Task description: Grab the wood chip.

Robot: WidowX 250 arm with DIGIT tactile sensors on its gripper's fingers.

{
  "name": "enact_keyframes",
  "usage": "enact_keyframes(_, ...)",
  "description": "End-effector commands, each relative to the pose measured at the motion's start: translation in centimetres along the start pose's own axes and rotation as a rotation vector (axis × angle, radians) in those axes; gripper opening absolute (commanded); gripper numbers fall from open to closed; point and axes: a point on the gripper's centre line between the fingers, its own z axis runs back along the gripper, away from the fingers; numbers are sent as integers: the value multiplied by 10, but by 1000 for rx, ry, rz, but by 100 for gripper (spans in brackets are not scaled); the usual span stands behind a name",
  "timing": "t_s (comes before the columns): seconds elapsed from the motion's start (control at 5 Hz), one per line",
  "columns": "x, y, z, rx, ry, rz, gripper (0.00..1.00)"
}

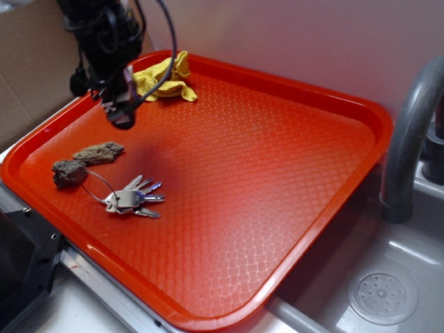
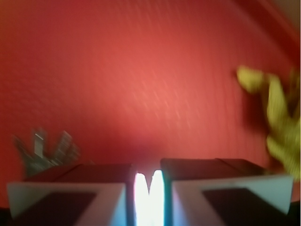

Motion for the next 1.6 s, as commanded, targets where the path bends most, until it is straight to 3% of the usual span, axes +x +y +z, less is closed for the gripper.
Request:
enact_keyframes(0.0, 31, -6, 50, 59, -76, 71, 0)
enact_keyframes(0.2, 13, 13, 50, 15, -68, 136, 100)
enact_keyframes(0.6, -51, 43, 21, 1, -47, 239, 100)
enact_keyframes(1.0, -68, 41, 3, 24, 0, 235, 100)
enact_keyframes(1.4, -79, 38, -19, 3, 42, 237, 100)
